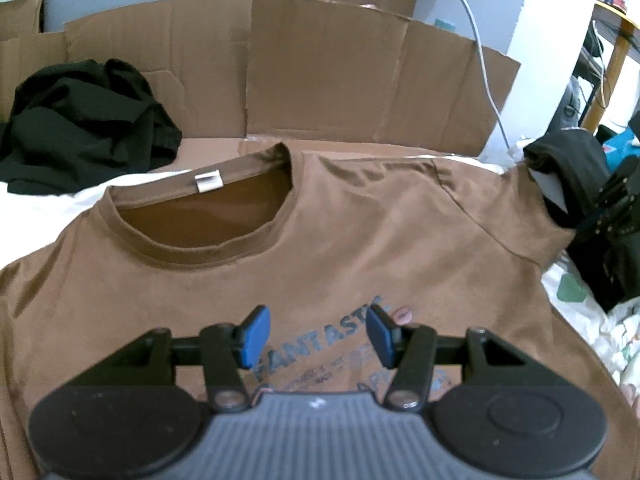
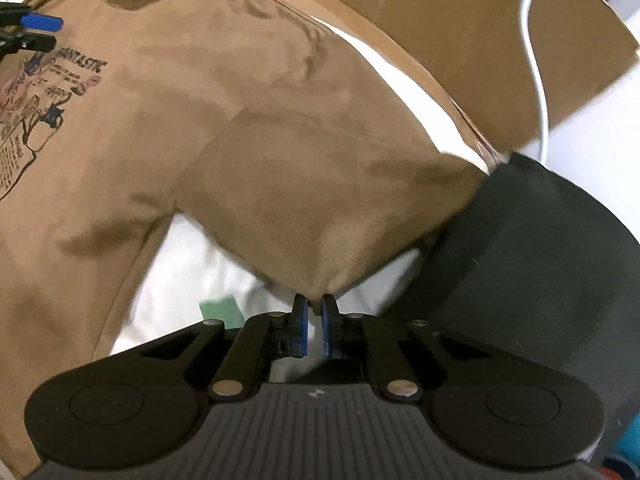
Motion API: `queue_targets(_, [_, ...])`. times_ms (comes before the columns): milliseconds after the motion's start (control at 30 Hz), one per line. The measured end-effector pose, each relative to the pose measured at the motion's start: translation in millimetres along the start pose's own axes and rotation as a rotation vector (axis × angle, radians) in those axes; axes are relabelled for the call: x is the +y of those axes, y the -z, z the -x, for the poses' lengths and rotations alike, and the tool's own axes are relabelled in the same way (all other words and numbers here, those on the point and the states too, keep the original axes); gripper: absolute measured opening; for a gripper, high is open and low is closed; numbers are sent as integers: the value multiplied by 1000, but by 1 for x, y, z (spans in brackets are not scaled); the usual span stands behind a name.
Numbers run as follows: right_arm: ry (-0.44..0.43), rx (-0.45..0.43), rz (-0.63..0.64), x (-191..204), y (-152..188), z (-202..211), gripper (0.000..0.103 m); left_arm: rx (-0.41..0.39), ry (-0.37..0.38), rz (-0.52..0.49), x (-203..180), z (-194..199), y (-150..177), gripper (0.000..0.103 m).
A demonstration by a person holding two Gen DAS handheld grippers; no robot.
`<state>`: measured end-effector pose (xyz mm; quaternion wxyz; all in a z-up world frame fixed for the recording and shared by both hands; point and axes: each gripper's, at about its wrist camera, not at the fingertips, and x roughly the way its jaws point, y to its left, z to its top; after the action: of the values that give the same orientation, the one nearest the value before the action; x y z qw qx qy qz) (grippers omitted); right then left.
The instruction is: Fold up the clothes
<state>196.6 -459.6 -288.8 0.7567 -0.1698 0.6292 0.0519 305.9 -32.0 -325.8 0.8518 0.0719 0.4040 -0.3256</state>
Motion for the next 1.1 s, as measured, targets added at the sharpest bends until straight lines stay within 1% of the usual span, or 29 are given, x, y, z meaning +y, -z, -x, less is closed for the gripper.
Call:
queue_targets(67, [-11,-17,-13,-2,0,6,11,0,-5,-10,-2,1,-1,57])
queue_targets(133, [-34,-34,-33,-4,-1,10,12,-1,-4,-10,-2,2,-2,57])
queue_targets(200, [-36,-53,-36,-2,-5,11,12,-2,-6,-7,-2,2,-3,57])
queue_targets(333, [-50,-92,-45,8,-15,0,12,-3,-12,13,3,1,-2,57])
queue_targets(400, [-65,-87,-52,14,-18,-12,12,3,-16,23,7,1,2,57])
queue_targets(467, [-55,-74,-46,20,-18,-24,12,9,-20,32,11,1,5,57])
queue_targets(533, [-41,-44,-53,24,-16,-39,12,22,-24,42,15,2,9,57])
queue_targets(633, [-7,-11,-34,31,-12,-52,12,33,-54,49,28,11,18,57])
queue_targets(733, [26,35,5,36,-12,-52,12,35,-86,73,43,22,23,57])
queue_targets(800, [50,76,55,41,-14,-52,12,27,-119,94,56,34,26,57])
queue_targets(867, [75,92,102,48,-18,-47,12,21,-146,105,67,44,27,58])
queue_targets(933, [98,106,147,54,-22,-41,12,17,-196,106,84,59,30,61])
queue_targets(1067, [116,80,195,65,-35,-6,13,19,-270,110,115,88,38,61])
queue_targets(1100, [118,70,202,68,-39,3,14,20,-274,108,117,90,38,61])
